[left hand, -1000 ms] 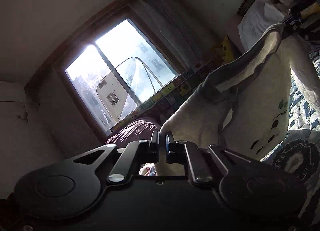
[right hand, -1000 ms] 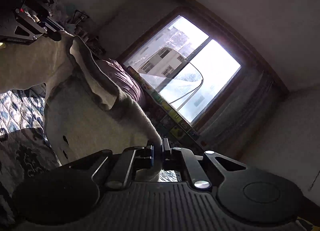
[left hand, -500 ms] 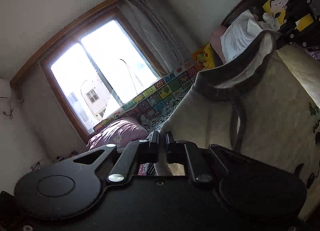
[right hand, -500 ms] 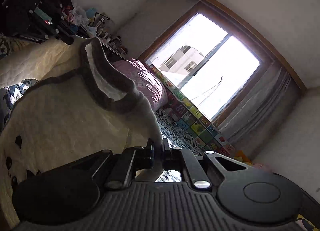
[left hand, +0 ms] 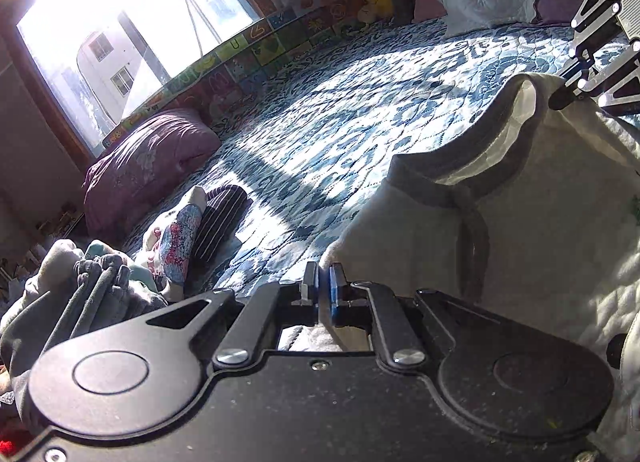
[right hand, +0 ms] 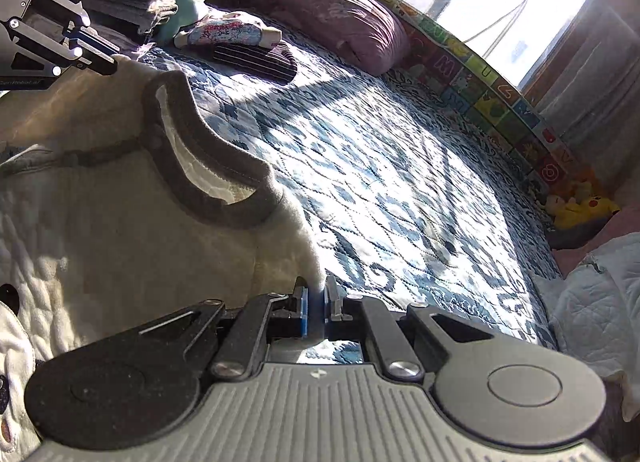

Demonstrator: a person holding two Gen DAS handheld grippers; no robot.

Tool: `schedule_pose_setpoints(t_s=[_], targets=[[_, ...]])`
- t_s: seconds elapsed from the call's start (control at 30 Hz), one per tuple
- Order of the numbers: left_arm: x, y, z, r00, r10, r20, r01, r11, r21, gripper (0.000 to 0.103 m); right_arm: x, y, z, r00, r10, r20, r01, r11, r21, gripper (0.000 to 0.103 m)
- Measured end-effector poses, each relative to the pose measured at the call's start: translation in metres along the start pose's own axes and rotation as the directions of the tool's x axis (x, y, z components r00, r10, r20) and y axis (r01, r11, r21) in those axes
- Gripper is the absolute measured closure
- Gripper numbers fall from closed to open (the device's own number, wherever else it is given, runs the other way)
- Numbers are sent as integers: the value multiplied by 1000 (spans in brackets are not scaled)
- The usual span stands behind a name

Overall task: Fold clothes
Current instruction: 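Lay the sweatshirt down and grasp a sleeve with the left gripper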

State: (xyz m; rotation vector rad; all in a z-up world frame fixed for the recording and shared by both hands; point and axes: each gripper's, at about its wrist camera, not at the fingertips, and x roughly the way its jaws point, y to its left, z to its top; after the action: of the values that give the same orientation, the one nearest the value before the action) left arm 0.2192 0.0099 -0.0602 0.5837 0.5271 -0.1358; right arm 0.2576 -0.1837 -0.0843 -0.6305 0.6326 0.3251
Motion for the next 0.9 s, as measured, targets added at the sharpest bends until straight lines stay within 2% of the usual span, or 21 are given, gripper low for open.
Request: schedule_pose_setpoints(t_s=[0.17,0.27,0.43,0.5,0.53,0.57,0.6,0.63,0.7,0.77,0.8,0.87,0.9], targets=[[64,2,2,995,-48,-85,47,999,-12,98,62,-6,12,996,38,-86,-39,999,-7,96],[99,5,1,989,-73,-125,69,997,-34,98,85,-9,10,992,59,-110,-58,998,10,95],[126,4,-3,988,-68,-139,60,996,-64,99,99,-11,7,992,78,-100,-74,996,49,91],[117,9,0,986,-75,-146,64,995,-77,95,93,-15,8,993,82,-89,-76,994,73,90],[113,14,0,986,-79,-144,65,993,-98,81,89,-18,8,993,86,-79,-79,992,94,83],[103,22,-1,988,-82,-131,63,988,-144,59,80,-25,7,994,99,-55,-90,985,144,68],[88,32,-4,992,-74,-105,51,978,-204,50,67,-33,3,994,110,-19,-103,972,210,58],[70,40,-9,995,-59,-79,36,964,-264,45,50,-39,-3,995,104,15,-104,956,273,43],[42,52,-32,993,-95,-64,58,899,-433,45,16,-48,-16,993,91,79,-115,913,391,41],[15,63,-57,990,-135,-45,83,801,-593,44,-18,-44,-36,987,98,131,-150,865,479,37],[1,68,-69,988,-154,-32,94,741,-665,44,-34,-40,-46,983,98,153,-163,842,514,35],[-26,79,-94,982,-187,-2,113,602,-791,43,-60,-23,-64,980,88,177,-173,814,555,31],[-34,78,-111,974,-225,20,133,498,-857,43,-74,-9,-74,979,82,184,-174,809,561,29]])
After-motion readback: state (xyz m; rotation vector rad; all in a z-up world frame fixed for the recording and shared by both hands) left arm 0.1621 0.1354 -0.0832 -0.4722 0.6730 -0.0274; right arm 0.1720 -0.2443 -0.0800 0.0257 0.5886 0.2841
